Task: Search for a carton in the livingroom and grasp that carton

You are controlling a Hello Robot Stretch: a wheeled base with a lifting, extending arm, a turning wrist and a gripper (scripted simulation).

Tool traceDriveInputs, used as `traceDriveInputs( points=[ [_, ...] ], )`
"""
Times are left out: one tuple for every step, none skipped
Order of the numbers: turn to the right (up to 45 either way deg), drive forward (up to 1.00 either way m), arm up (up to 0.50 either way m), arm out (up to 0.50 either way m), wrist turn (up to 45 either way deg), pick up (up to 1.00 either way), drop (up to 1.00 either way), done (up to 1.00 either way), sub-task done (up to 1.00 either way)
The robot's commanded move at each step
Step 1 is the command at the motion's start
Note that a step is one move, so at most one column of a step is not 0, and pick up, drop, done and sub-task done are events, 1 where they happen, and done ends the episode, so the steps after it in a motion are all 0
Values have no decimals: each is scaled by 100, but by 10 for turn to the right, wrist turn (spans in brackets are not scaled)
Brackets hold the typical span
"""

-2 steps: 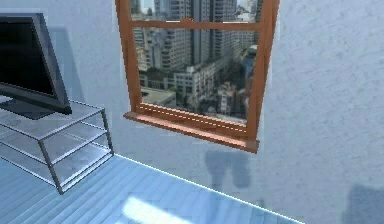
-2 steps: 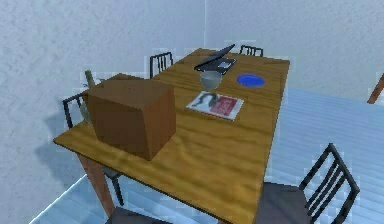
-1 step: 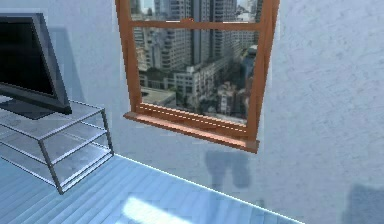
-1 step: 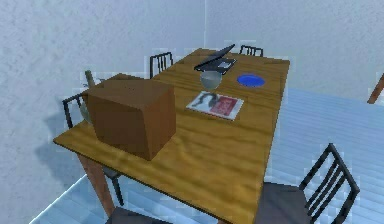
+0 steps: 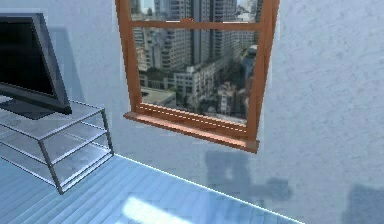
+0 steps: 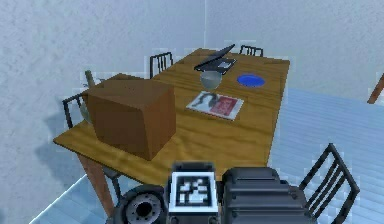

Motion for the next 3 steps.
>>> traceDriveInputs(
  points=[
    [0,0,0,38,0,0,0,0,0],
    [0,0,0,0,450,0,0,0,0],
    [0,0,0,0,450,0,0,0,0]
  ],
)
